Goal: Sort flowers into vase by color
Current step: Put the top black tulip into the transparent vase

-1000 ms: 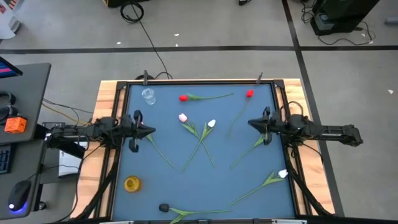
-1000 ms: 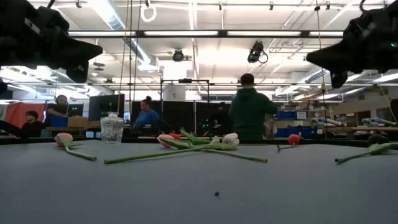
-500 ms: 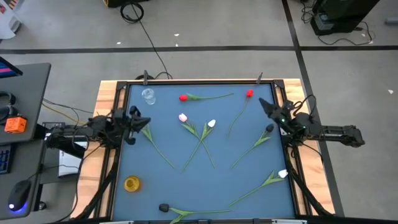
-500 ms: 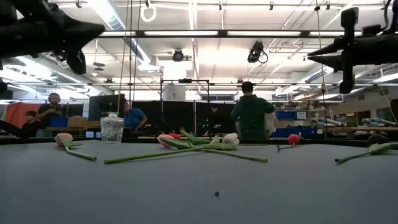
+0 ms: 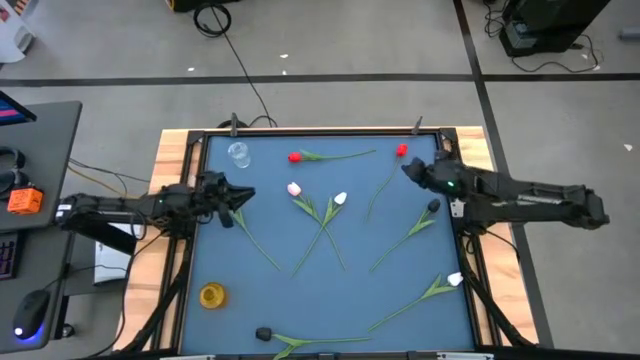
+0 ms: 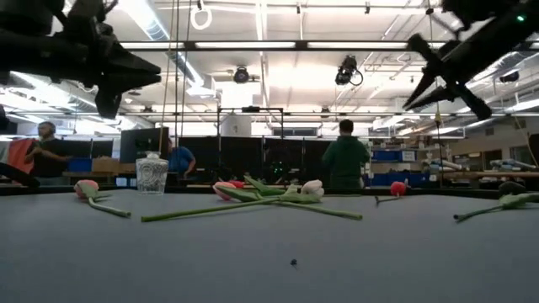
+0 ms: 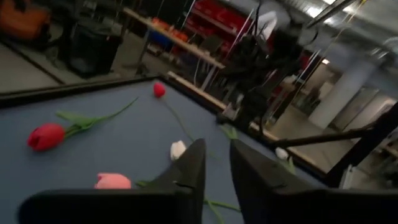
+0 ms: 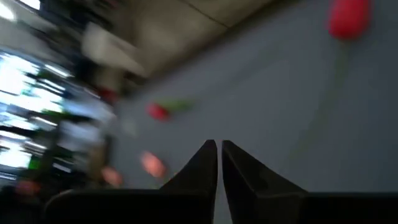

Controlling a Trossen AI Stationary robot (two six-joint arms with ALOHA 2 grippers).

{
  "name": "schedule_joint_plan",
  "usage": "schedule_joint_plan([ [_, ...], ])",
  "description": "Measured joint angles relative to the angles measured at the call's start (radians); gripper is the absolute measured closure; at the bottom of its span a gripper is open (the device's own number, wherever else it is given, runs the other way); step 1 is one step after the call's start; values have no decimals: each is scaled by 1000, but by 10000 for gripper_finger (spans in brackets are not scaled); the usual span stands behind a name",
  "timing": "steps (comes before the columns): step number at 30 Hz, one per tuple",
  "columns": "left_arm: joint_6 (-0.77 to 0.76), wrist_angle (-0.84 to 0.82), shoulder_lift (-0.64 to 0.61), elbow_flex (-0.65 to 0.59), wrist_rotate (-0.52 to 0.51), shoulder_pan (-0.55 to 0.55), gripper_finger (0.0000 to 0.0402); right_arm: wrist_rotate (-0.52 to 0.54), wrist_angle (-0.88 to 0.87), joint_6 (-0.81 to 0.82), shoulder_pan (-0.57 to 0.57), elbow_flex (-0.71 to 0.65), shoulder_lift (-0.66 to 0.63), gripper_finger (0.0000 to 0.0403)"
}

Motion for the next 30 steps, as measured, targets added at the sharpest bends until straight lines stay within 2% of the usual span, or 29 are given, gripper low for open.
schedule_joint_plan([
  [3, -7, 3, 72, 26, 0, 0, 284, -153, -192, 20, -41, 126, 129, 362],
  [6, -10, 0, 129, 46, 0, 0, 259, -313, -311, -32, -70, 209, 246, 347],
  [9, -10, 0, 171, 65, -1, 0, 243, -462, -362, -77, -75, 253, 348, 323],
  [14, -9, -3, 211, 94, 13, 0, 233, -675, -380, -40, -21, 260, 473, 277],
  [17, -9, -9, 218, 98, 18, 0, 232, -757, -398, -136, 13, 260, 527, 254],
  [19, -9, -14, 218, 98, 19, 0, 232, -787, -419, -233, 30, 260, 554, 244],
  [22, -9, -27, 217, 98, 21, -1, 232, -778, -469, -406, 64, 260, 584, 237],
  [30, 104, -37, 217, 99, 28, -2, 232, -591, -512, -1119, 235, 260, 634, 239],
])
